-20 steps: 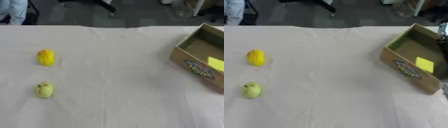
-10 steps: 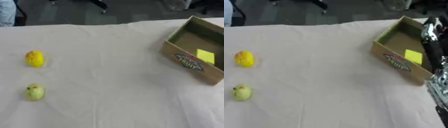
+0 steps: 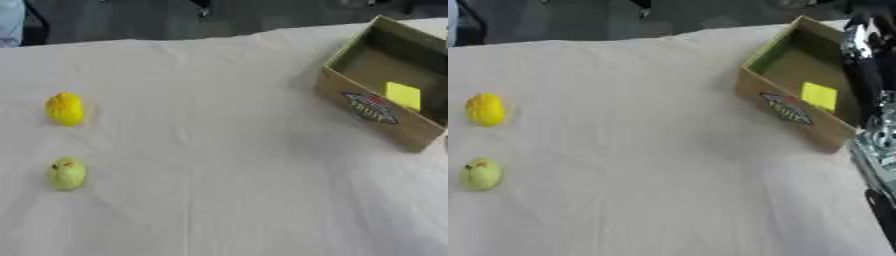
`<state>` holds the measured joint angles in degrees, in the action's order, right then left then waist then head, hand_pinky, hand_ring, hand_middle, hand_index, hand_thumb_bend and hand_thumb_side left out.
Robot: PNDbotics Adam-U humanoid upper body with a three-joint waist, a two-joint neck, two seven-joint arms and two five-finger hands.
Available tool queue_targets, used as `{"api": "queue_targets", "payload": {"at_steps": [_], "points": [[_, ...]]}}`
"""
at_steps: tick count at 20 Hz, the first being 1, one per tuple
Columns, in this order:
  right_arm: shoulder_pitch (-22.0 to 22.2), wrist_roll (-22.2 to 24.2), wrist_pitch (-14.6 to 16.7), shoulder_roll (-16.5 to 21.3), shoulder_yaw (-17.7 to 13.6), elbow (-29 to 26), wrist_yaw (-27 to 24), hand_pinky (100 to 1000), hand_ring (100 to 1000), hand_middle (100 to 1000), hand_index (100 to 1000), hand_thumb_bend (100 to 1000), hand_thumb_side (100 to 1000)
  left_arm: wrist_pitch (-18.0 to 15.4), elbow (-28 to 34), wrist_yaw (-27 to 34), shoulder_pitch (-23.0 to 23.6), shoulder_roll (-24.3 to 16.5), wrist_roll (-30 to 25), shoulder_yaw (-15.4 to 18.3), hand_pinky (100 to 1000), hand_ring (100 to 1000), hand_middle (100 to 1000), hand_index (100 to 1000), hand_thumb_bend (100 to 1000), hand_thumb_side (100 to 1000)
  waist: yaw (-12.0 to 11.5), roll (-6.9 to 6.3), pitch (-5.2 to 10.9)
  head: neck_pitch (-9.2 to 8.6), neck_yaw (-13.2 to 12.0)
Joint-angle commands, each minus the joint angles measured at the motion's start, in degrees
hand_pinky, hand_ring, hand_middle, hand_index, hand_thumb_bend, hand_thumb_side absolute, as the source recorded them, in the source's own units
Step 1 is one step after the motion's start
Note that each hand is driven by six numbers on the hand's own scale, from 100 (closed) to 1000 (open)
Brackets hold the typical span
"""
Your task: Pick up the objects with one hand, pass them to the other hand, and then place them into the box on the other side of the table.
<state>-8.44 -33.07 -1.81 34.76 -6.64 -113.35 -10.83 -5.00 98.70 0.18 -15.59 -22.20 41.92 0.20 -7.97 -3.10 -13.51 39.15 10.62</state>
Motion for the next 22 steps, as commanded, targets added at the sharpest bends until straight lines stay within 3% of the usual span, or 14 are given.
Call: {"api": "queue_targets", "payload": {"at_steps": [1,10,22], "points": [[0.04,0.31,-1.01,0.03,-0.49,-1.24,0.42,1000,984,994,1000,100,544,-0.5,0.25,0.17,-0.52,-0.13,0.18,0.98,661,745,689,805,512,536,-0.27,0.3,0.95,-0.47,-0.55],[0.84,0.49,-0.65,-1.03,-0.65,-1.24,0.8,1000,957,977,1000,100,542,-0.66,0.41,-0.03,-1.03,-0.2,0.9,1.06,653,725,680,800,563,512,-0.7,1.2,0.61,0.62,-0.94],[0.26,1.65,-0.29,-0.92,-0.38,-1.24,0.34,1000,945,972,1000,100,548,0.49,0.73,0.67,-0.51,-0.82,1.35,1.26,646,705,634,774,608,476,-0.21,0.55,-0.27,0.05,-0.56]]}}
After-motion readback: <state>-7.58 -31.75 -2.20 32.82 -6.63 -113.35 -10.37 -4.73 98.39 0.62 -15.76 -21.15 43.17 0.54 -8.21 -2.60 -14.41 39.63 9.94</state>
